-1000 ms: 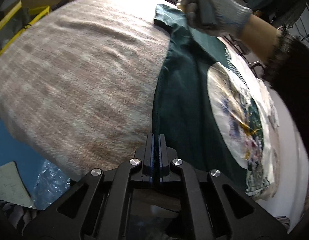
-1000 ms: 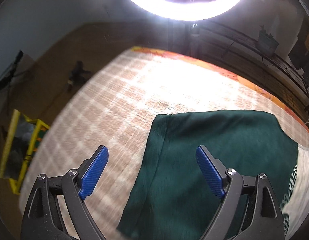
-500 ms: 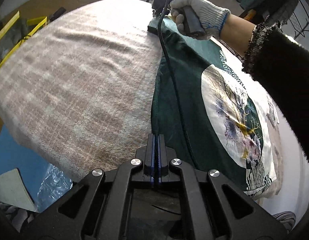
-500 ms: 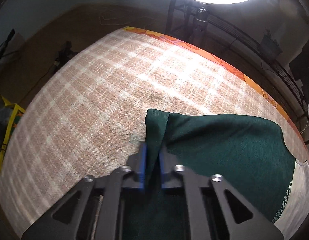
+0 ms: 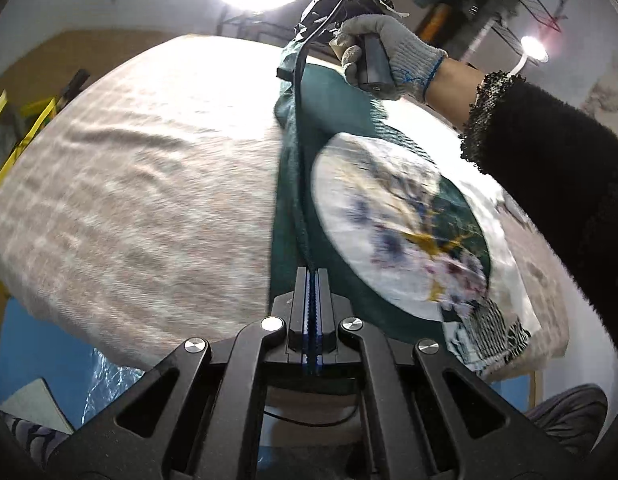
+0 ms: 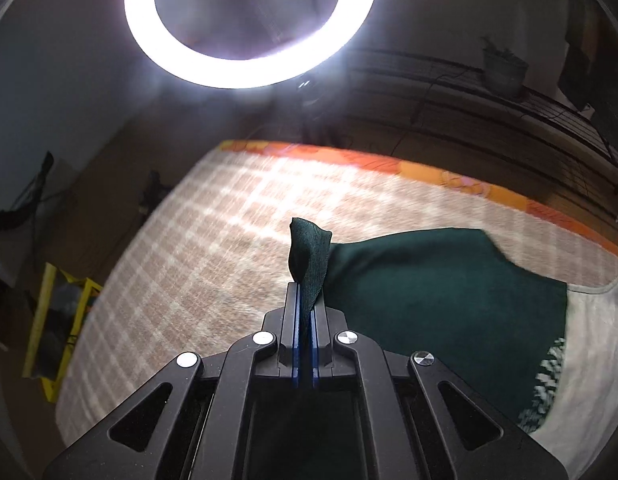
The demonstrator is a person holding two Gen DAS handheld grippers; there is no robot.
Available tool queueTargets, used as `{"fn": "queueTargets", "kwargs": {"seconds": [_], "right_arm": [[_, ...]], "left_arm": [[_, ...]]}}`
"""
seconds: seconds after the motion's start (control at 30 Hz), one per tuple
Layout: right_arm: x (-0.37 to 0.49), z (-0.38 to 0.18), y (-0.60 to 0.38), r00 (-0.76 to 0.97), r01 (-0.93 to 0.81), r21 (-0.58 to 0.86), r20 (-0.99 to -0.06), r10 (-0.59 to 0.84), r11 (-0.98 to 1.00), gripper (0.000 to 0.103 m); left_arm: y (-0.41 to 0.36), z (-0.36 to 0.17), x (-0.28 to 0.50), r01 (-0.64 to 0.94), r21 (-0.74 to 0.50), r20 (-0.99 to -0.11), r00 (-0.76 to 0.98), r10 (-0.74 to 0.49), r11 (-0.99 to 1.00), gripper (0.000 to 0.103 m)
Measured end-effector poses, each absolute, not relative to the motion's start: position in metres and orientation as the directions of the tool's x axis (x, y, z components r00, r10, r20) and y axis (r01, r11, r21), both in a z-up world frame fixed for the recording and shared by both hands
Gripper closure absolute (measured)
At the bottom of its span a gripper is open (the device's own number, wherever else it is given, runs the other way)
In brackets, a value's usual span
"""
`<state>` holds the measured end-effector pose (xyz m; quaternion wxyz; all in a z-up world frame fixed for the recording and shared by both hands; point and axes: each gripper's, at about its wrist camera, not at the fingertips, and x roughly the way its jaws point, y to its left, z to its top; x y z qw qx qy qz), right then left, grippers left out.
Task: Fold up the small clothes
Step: 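Lift the green side and fold it over the printed panel with both grippers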
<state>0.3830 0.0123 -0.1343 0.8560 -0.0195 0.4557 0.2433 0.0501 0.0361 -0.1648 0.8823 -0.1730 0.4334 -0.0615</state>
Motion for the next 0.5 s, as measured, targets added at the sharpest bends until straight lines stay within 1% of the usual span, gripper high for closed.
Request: {"fn": "queueTargets", "kwargs": {"seconds": [0.17, 0.3, 0.43, 0.5], "right_arm": [[0.380, -0.130, -0.040, 0.493, -0.412, 0.237, -0.754, 0.434, 0.880, 0.100], [0.384, -0.141, -0.096, 0.517, -0.342, 0.250, -0.755, 0.404, 0.906, 0.101], [0.393, -0.156, -0.137, 0.533, -0.263, 0.275, -0.757, 0.377, 0.925, 0.101], [0.398, -0.162, -0.145, 0.536, -0.242, 0.263, -0.766, 0.355, 0.934, 0.101]], "left_arm": [[-0.001, -0.159, 0.053, 0.035, -0.355, -0.738, 0.602, -0.303, 0.934, 0.103], [-0.032, -0.166, 0.057, 0.085, -0.379, -0.751, 0.553, -0.360, 0.921, 0.103], [-0.062, -0.176, 0.064, 0.119, -0.377, -0.776, 0.501, -0.383, 0.919, 0.103], [-0.071, -0.180, 0.067, 0.128, -0.374, -0.784, 0.485, -0.387, 0.918, 0.103]]}}
